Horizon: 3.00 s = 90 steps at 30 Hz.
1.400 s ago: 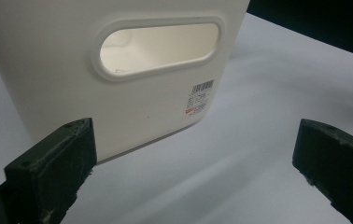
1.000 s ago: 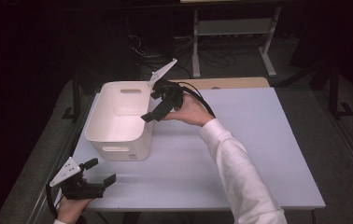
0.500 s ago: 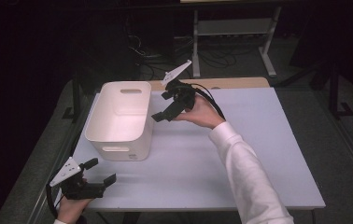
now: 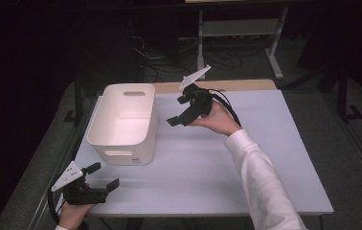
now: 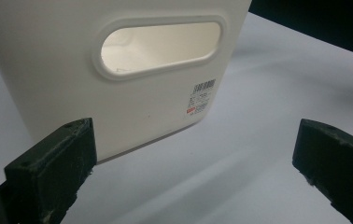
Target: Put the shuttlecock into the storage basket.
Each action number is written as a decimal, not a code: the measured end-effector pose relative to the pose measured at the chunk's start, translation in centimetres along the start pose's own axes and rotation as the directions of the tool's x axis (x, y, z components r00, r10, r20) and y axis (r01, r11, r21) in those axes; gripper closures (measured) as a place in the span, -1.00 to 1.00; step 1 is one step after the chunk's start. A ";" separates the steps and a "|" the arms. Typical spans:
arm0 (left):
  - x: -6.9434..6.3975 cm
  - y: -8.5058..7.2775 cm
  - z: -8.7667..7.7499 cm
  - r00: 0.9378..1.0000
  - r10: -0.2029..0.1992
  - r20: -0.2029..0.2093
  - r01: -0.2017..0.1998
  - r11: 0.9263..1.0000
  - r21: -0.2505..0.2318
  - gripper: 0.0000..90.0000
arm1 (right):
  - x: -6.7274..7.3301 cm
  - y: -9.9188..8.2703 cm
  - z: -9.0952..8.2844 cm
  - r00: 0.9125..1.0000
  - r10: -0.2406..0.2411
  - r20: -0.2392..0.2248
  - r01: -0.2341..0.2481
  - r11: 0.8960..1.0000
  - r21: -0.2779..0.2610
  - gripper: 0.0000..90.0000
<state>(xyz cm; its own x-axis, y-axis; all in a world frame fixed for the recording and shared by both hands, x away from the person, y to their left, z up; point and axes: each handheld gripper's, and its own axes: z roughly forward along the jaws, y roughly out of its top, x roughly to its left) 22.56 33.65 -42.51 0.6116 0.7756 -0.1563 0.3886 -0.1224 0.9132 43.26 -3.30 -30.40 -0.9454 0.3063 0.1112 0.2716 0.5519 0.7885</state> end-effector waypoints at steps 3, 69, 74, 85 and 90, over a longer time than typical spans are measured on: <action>0.0 0.0 0.0 1.000 0.001 -0.001 -0.001 1.000 0.003 -1.00 | -0.2 -0.6 -0.3 1.000 0.009 0.008 -0.009 1.000 -0.004 -1.00; -0.1 0.0 -0.1 1.000 -0.004 -0.003 0.004 1.000 -0.013 -1.00 | 0.0 -12.0 -5.9 0.978 0.187 0.089 -0.180 0.980 -0.080 -1.00; -0.1 0.0 -0.1 1.000 -0.005 -0.004 0.005 1.000 -0.016 -1.00 | 0.1 -13.0 -6.3 0.976 0.197 0.094 -0.188 0.977 -0.099 -1.00; 0.0 0.0 -0.1 1.000 -0.001 -0.009 0.001 1.000 -0.010 -1.00 | 0.5 -15.1 -7.0 0.969 0.223 0.105 -0.213 0.972 -0.103 -1.00; -0.1 0.0 -0.1 1.000 -0.002 -0.009 0.002 1.000 -0.012 -1.00 | 0.7 -16.0 -7.4 0.967 0.229 0.115 -0.217 0.970 -0.111 -1.00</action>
<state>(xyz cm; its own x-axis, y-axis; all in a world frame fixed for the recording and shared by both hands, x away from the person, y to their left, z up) 22.46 33.67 -42.42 0.6046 0.7814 -0.1545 0.3815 -0.1138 0.9173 36.97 -17.66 -38.42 -0.8309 0.5116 0.2186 0.4481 0.3825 0.8080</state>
